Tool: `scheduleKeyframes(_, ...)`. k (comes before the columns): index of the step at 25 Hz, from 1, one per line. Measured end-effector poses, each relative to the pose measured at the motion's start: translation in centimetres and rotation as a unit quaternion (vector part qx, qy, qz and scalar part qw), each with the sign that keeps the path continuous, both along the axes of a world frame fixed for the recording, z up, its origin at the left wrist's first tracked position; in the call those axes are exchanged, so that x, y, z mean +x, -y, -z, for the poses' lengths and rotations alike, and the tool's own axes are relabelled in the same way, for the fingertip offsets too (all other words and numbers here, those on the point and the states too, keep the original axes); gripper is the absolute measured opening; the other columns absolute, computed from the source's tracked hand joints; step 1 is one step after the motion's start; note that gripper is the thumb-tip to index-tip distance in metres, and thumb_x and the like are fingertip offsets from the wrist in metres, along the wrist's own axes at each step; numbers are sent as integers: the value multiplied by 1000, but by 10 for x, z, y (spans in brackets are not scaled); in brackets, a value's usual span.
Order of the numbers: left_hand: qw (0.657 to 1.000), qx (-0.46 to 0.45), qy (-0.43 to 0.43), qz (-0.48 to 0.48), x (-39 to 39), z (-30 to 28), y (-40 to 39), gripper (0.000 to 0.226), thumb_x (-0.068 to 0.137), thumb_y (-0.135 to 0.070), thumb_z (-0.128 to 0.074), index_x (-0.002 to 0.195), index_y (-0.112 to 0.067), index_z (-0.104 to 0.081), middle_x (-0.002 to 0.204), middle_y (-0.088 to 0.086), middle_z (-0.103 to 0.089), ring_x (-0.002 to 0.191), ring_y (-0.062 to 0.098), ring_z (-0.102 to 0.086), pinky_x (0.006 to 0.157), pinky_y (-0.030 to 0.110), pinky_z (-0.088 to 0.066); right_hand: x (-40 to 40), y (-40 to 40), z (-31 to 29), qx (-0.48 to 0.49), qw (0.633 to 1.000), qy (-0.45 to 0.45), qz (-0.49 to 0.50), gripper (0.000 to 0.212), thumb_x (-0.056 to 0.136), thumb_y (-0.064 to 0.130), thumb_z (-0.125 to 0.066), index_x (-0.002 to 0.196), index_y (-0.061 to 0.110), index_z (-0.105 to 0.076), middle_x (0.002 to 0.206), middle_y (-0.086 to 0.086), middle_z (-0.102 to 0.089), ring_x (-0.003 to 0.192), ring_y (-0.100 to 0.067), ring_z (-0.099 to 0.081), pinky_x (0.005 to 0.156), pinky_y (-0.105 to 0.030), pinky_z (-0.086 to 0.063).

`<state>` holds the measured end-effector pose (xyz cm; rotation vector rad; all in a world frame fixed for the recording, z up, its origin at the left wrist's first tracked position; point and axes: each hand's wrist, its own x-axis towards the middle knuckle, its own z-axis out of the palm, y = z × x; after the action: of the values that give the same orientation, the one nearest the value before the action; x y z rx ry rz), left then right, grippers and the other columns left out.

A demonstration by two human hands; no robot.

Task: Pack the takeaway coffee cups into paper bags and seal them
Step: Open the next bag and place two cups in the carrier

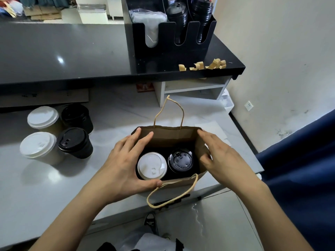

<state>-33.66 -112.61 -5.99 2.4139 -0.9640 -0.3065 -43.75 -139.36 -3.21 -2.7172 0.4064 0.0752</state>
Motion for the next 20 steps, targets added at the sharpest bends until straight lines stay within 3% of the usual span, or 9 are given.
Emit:
scheduleKeyframes(6, 1000, -4, 3, 4, 38, 1, 17, 120, 58, -89, -64, 153, -57, 1, 167, -21, 6, 151, 8, -3, 119, 30, -15, 37, 20, 3, 4, 1000, -1, 4, 70, 95, 18, -49, 159, 34, -24, 161, 18, -30, 115, -20, -58, 94, -37, -48)
scheduleKeyframes(17, 999, 18, 2, -42, 76, -3, 48, 120, 56, -92, -58, 154, -55, 0, 167, -19, 8, 151, 8, -1, 118, 27, -11, 97, 56, 2, 5, 999, -10, -37, 70, 96, 18, -48, 159, 32, -22, 161, 18, -29, 115, -21, -58, 94, -36, -48)
scheduleKeyframes(20, 998, 20, -4, -61, 82, -4, 62, 120, 56, -92, -59, 154, -56, 1, 166, -22, 8, 151, 8, -1, 122, 31, -14, 112, 75, 2, 9, 998, -14, -59, 71, 96, 19, -49, 159, 34, -21, 160, 20, -29, 114, -22, -59, 94, -37, -48)
